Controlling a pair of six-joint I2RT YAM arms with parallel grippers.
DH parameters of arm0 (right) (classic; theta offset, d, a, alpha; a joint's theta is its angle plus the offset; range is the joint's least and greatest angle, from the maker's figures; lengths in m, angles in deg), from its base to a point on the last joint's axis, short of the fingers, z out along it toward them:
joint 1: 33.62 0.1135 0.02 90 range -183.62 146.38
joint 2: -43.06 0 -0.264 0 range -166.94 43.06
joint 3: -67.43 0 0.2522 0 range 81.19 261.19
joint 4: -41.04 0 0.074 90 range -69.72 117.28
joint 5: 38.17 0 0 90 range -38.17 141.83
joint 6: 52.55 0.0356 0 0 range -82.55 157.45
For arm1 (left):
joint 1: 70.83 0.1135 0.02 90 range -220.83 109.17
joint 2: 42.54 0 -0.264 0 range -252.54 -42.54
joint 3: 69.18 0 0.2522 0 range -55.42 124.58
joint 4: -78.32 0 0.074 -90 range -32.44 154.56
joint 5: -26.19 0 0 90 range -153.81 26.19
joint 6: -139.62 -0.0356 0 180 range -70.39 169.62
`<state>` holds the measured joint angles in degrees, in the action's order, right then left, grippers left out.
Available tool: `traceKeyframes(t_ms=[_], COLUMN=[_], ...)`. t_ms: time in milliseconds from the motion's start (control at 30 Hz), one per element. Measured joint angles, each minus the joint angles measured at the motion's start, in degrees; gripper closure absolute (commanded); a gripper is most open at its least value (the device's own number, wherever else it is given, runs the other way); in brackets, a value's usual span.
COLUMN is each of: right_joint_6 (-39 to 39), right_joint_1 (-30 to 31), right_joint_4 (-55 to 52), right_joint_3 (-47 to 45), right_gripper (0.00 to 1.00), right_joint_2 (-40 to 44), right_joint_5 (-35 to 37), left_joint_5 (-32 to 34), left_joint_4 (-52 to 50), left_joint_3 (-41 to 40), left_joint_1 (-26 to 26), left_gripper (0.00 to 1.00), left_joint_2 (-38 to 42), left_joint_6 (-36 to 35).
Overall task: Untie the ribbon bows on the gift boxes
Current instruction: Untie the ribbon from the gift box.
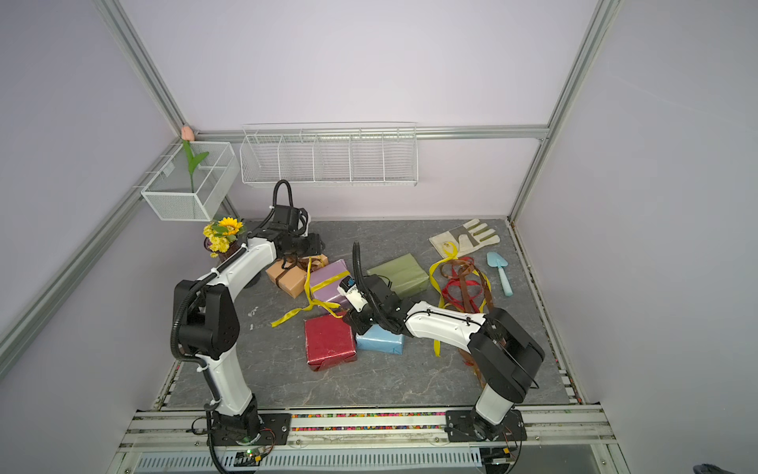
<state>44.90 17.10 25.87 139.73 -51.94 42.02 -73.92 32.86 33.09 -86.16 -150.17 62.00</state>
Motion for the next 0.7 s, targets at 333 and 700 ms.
traceKeyframes(t_ms=[333, 700], right_joint_6=[-3.67, -6.36], right_joint_1=[-0.39, -3.74], right_joint_4=[-3.48, -6.27], right_joint_3=[11.02, 22.69], right_gripper=[0.52, 0.52], right_joint_2=[-2.38, -13.81], right_joint_5=[0.76, -0.57], left_joint_5=[2.95, 8.76], left_joint_4=[1.49, 3.43], left_joint_3=[-17.92, -28.28], left_joint_1=[-2.32, -5.31], left_gripper=[0.43, 0.46], left_joint_2=[16.24, 22.23], left_joint_6=[4.37, 6.88])
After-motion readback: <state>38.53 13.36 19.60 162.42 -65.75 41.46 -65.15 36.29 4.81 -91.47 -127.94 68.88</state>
